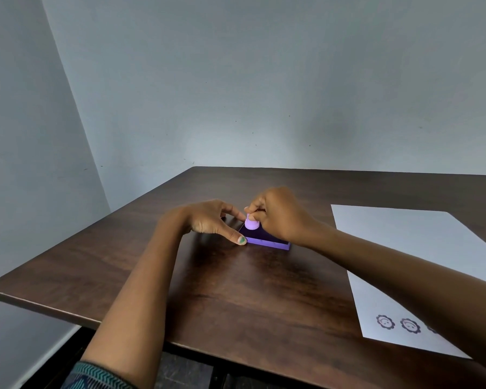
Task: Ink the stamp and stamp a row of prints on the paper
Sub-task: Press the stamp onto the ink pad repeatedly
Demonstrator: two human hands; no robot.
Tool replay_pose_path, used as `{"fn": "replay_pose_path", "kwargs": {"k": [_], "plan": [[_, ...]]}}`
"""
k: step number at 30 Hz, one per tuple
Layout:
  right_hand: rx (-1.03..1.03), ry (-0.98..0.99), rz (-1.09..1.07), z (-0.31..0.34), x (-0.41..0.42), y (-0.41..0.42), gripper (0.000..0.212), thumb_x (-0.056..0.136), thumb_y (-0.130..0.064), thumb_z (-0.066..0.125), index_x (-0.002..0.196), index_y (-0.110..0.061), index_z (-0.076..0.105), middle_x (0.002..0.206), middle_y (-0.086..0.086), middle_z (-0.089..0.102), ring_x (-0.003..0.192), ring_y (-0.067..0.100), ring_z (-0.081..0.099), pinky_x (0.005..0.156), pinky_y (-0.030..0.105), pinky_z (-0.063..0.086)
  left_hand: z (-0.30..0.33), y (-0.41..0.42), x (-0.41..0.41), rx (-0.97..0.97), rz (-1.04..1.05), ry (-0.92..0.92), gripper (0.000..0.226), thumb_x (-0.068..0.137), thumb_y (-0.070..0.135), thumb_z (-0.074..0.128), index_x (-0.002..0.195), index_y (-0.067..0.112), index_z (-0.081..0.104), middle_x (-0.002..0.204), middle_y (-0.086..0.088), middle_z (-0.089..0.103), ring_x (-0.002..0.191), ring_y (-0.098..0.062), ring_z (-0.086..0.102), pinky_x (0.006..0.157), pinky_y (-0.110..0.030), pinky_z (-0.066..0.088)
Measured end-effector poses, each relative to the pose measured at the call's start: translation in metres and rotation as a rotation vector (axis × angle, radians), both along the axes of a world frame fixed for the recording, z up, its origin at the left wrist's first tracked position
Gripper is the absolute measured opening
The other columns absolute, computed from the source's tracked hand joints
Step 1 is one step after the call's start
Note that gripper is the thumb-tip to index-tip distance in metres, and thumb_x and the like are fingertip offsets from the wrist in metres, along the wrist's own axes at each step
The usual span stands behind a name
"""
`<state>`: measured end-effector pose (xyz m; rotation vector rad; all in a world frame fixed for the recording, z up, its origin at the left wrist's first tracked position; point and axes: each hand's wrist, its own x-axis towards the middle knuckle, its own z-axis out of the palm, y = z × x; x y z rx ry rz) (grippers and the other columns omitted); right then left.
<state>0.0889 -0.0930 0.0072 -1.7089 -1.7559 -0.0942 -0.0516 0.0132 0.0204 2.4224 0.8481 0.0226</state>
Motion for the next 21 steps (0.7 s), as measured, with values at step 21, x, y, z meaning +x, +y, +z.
{"fn": "replay_pose_path", "kwargs": {"k": [21], "plan": [[0.004,0.050,-0.033,-0.002,0.003,0.006,0.014,0.080,-0.005,0.066,0.092,-0.001,0.073,0.102,0.014,0.074,0.093,0.023,0.069,0.080,0.024,0.049,-0.001,0.000,0.001,0.002,0.010,0.002,0.044,0.065,0.043,0.080,0.103,0.045,0.057,0.119,0.008,0.047,0.114,-0.011,0.040,0.091,-0.027,0.026]]}}
